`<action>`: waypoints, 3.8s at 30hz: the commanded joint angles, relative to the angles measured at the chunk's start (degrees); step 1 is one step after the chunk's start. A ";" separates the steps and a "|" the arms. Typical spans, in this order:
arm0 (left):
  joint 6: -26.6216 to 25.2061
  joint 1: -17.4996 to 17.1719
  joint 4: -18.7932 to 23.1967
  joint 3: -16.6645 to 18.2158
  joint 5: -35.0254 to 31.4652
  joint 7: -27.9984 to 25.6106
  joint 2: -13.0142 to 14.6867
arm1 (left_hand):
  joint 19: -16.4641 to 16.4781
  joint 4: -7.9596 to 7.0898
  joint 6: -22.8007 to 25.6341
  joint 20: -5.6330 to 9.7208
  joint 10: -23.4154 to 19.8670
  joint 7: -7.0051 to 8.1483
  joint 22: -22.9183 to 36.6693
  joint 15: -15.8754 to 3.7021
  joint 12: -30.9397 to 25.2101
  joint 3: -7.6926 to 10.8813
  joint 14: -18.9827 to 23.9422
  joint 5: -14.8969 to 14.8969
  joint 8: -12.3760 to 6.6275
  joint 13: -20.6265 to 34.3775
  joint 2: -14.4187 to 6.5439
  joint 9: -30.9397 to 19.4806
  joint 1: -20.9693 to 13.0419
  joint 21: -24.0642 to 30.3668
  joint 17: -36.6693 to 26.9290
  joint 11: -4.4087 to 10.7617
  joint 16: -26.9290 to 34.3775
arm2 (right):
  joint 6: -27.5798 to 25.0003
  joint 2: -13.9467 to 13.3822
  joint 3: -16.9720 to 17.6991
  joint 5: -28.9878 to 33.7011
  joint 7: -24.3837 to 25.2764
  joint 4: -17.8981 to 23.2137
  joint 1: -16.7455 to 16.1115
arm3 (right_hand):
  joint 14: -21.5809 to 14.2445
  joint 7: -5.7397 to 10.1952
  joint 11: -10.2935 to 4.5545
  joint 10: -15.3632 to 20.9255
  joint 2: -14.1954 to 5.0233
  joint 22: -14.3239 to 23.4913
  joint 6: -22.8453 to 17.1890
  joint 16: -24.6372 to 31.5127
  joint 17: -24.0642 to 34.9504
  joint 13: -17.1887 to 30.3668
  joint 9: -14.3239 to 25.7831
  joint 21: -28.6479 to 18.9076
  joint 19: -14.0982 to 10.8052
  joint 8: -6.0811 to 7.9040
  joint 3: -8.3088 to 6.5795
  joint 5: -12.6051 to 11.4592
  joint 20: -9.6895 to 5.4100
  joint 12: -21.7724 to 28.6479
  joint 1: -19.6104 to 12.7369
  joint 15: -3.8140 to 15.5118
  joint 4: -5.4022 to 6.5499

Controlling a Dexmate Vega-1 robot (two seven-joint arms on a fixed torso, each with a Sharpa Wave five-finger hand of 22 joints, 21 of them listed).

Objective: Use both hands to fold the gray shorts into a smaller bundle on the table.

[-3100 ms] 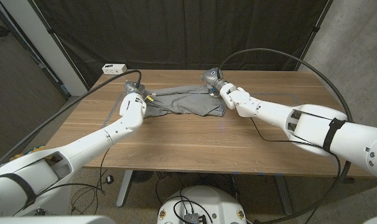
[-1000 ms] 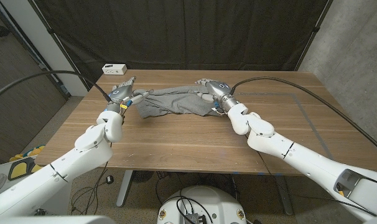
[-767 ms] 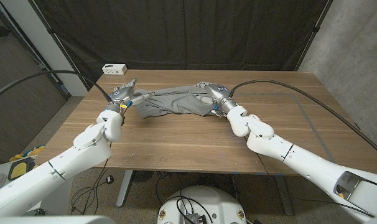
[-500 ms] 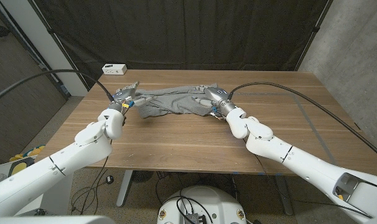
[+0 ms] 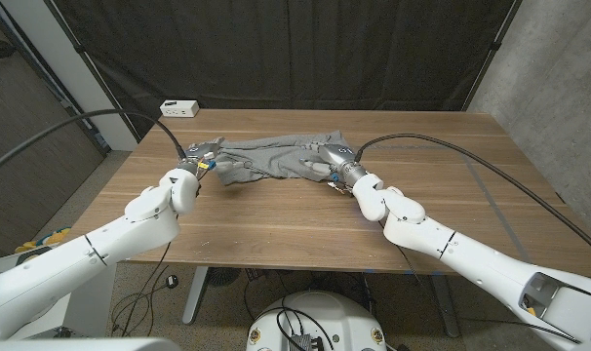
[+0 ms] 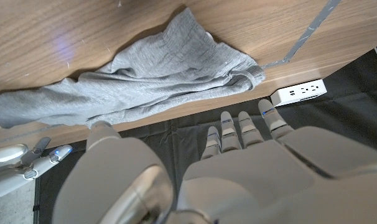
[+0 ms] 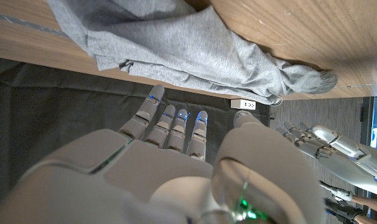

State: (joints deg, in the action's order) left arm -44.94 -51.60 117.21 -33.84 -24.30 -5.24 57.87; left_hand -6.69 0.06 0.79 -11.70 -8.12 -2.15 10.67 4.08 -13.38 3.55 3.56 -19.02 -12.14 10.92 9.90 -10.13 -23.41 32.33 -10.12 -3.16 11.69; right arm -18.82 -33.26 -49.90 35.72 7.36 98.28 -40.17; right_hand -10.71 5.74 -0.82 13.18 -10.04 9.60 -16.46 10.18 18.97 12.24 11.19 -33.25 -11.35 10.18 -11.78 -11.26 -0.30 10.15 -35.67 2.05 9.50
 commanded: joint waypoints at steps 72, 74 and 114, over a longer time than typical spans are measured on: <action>-0.23 10.42 -20.68 -17.61 -39.49 7.03 -12.42 | 13.57 9.73 42.89 4.52 -37.46 7.07 1.40 -11.11 -3.00 17.36 24.41 3.77 -2.22 0.23 -20.97 -0.71 -46.73 2.02 0.22 12.81 0.17 | -4.69 0.91 -4.74 -6.42 -11.73 -6.08 5.01 | 1.22 -0.70 0.28 -0.13 -0.39 0.04 -1.44 0.76 -2.80 -0.66 -0.15 3.14 1.47 1.08 -2.25 -0.47 1.20 1.02 3.02 0.22 -0.75; 0.10 10.77 -21.33 -18.08 -41.05 6.76 -12.51 | 13.49 9.23 46.78 4.89 -40.92 7.38 1.51 -12.13 -3.53 20.06 26.01 3.85 -2.92 0.41 -21.15 -0.91 -47.99 2.62 0.22 13.09 0.30 | -4.19 0.78 -4.85 -6.38 -11.15 -6.17 4.96 | 0.96 -0.70 0.43 0.15 -0.40 0.05 -1.46 0.93 -2.92 -0.68 -0.15 3.26 1.39 1.07 -2.30 -0.48 1.55 1.14 3.30 0.17 -0.67; 27.96 15.79 -16.80 -15.43 -68.89 12.03 -3.17 | 12.94 5.18 56.20 7.47 -43.58 10.25 1.23 -16.83 -3.29 28.37 30.66 6.10 -9.31 5.57 -20.92 -5.32 -45.62 5.56 -1.06 14.65 0.59 | -0.76 0.16 -5.33 -9.51 -13.48 -8.91 6.68 | 0.48 -1.23 0.43 0.91 -0.83 0.10 -2.68 1.28 -4.06 -0.79 -0.16 4.23 0.81 1.31 -3.66 -0.67 2.12 1.38 4.42 0.41 -0.81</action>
State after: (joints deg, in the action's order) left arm -25.64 -36.67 97.11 -52.52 -88.26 6.91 50.32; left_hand 5.92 5.05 56.91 -4.68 -51.77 7.62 11.78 -3.17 -16.74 31.64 33.74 -13.08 -20.83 16.21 -11.16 -15.26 -69.22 37.55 -10.92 11.06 11.76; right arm -20.76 -32.90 -55.13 27.17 -5.01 90.10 -33.79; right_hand -9.82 4.42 -0.50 13.51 -10.81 9.44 -18.65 11.30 14.88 11.47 10.93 -28.72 -9.29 11.19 -14.91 -11.70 0.32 11.26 -31.44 2.15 8.61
